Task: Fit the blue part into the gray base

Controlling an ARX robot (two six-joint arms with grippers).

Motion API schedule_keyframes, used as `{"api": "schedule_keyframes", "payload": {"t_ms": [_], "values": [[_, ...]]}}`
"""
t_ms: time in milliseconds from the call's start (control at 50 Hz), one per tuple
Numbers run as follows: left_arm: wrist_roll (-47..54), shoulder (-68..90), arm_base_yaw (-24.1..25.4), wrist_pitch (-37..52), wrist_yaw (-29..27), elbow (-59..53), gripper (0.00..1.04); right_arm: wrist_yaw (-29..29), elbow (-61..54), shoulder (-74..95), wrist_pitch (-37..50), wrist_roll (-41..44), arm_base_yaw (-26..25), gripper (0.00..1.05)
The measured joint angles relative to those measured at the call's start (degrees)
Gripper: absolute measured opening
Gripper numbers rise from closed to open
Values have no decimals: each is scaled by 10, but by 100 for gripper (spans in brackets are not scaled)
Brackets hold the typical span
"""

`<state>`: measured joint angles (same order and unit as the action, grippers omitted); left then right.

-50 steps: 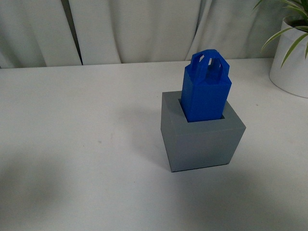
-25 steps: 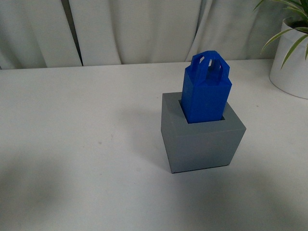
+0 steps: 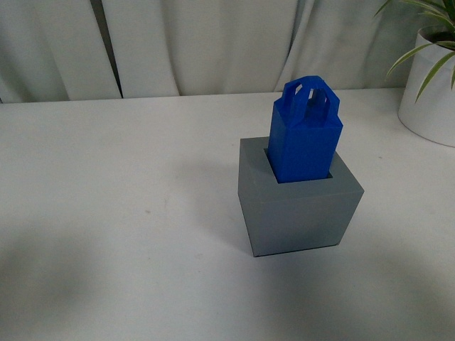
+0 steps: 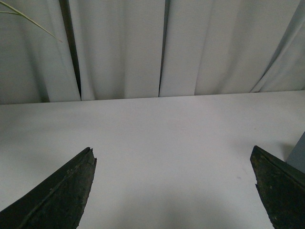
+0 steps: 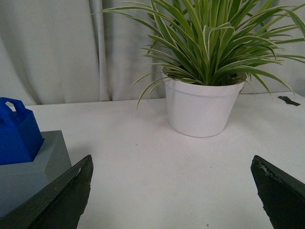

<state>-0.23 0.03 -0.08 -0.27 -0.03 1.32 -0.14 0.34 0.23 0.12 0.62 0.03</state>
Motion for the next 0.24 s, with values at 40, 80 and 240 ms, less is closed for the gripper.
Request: {"api": "schedule_keyframes", "payload": {"t_ms": [40, 80, 240], "values": [[0, 0, 0, 0, 0, 0, 99, 0, 0, 0, 0, 0, 0, 97], [0, 0, 0, 0, 0, 0, 99, 0, 0, 0, 0, 0, 0, 97], [0, 0, 0, 0, 0, 0, 99, 0, 0, 0, 0, 0, 0, 97]]}}
